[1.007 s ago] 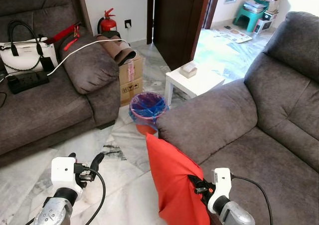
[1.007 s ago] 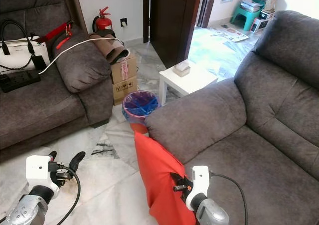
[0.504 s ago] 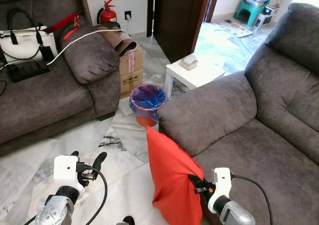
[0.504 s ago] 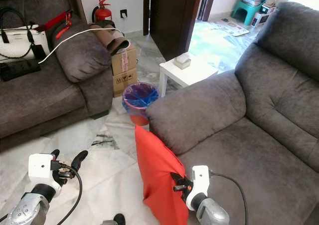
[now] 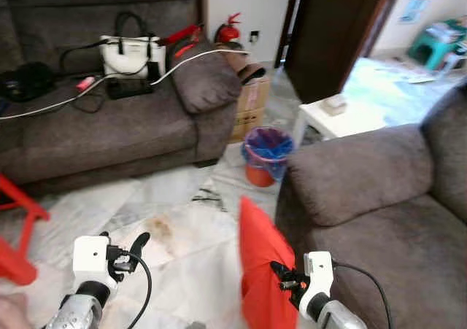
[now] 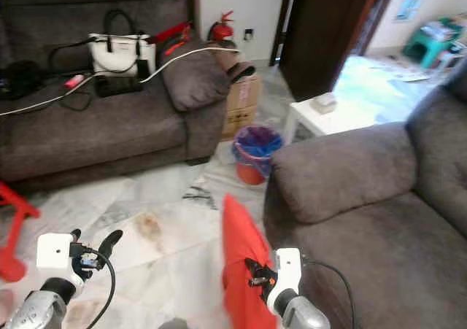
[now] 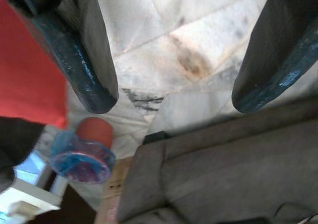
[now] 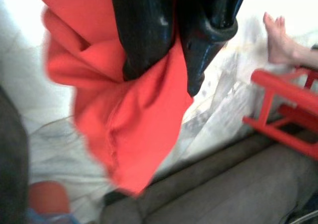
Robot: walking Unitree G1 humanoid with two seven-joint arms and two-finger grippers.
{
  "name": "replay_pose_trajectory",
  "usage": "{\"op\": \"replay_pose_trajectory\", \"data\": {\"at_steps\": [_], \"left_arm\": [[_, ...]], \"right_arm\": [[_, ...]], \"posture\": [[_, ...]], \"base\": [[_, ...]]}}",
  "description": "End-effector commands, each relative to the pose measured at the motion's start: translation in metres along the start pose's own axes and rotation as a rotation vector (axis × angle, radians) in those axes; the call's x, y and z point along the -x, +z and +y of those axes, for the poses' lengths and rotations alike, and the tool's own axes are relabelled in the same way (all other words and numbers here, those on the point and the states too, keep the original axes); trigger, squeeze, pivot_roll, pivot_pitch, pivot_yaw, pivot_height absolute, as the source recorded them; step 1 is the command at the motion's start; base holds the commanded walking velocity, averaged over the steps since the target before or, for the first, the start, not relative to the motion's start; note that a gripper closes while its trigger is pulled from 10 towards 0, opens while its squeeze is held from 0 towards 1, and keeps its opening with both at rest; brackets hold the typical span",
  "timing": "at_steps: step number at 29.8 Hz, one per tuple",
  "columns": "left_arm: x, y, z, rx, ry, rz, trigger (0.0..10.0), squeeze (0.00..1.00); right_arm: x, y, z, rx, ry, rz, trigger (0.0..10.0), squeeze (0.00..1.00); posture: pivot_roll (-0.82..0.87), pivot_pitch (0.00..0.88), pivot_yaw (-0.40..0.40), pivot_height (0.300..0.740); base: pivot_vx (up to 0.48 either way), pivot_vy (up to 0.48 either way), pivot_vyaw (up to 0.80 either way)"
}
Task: Move the pillow to the sofa from floor
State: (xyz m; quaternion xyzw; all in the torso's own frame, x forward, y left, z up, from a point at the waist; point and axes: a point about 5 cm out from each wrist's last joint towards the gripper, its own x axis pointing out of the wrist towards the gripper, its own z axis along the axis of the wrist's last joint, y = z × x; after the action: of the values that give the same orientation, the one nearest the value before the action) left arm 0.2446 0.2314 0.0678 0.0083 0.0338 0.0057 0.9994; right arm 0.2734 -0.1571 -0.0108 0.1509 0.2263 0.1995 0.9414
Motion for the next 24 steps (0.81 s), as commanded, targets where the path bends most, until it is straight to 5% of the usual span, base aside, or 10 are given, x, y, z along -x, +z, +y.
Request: {"op": "replay_pose_trajectory", "data": {"at_steps": [1, 24], "left_arm": [[0.0015, -0.0001, -0.0034, -0.009, -0.011, -0.001, 10.0, 0.0], [0.0009, 0.0016, -0.0079, -0.022, -0.05, -0.006, 10.0, 0.0]], "right_arm": [[-0.0023, 0.0215, -0.0041, 0.032, -0.008, -0.089, 10.0, 0.0], [-0.0026, 0.0181, -0.0045, 0.05, -0.018, -0.054, 10.0, 0.0]], "posture": [[0.24, 0.124, -0.06, 0.74], [0.24, 0.124, -0.058, 0.74]], "base": [[0.0, 0.0, -0.8], [0.0, 0.0, -0.8]]}}
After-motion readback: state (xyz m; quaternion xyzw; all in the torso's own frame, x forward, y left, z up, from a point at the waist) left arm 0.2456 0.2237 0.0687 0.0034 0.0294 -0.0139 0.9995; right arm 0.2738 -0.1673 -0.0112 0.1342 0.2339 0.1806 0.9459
